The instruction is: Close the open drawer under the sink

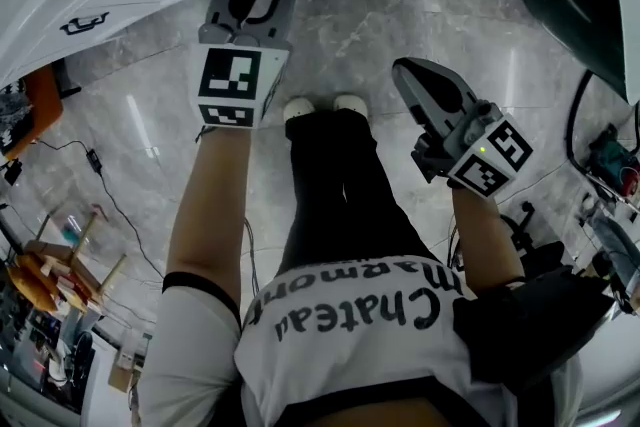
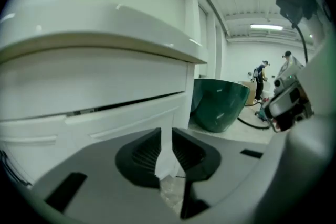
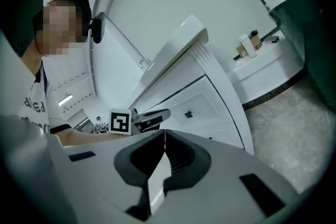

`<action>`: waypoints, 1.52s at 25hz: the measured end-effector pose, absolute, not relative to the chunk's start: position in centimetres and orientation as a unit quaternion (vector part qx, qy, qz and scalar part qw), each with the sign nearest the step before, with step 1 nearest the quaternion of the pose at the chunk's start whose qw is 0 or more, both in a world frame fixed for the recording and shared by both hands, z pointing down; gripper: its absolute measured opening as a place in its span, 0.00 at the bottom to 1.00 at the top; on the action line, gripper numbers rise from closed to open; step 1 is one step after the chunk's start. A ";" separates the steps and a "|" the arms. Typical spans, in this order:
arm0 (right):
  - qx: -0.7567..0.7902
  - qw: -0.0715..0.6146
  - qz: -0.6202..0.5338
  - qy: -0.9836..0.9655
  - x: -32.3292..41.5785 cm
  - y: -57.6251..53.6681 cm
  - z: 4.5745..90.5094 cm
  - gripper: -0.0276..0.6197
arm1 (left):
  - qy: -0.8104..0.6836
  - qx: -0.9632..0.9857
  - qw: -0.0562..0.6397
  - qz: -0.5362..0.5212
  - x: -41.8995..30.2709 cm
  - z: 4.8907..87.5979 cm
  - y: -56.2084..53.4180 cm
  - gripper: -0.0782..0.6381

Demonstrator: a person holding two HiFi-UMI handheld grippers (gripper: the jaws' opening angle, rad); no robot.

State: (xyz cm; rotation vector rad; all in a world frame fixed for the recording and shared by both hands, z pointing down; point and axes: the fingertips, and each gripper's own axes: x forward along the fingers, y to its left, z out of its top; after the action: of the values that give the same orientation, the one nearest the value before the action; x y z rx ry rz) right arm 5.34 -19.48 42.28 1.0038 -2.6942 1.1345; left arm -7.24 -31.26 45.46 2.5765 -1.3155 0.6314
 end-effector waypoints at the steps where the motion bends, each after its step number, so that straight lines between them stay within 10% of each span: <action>1: 0.322 0.023 0.365 -0.873 5.0 -19.2 41.2 0.06 | -0.439 0.868 0.074 0.219 -7.2 44.1 -30.4 0.20; 22: 0.290 -0.024 0.171 -0.941 -1.4 -18.8 7.0 0.06 | -0.429 0.902 0.041 -0.037 -10.1 4.7 -18.6 0.12; 38: 0.321 -0.007 0.181 -0.930 2.3 -14.8 5.1 0.06 | -0.427 0.896 0.117 0.010 -12.0 7.7 -10.3 0.12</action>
State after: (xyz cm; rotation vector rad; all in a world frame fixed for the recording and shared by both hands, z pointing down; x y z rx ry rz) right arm 2.26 -14.78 5.11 1.0120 -2.9347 0.5699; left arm -12.04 -10.30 7.73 2.6232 -1.2507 0.0306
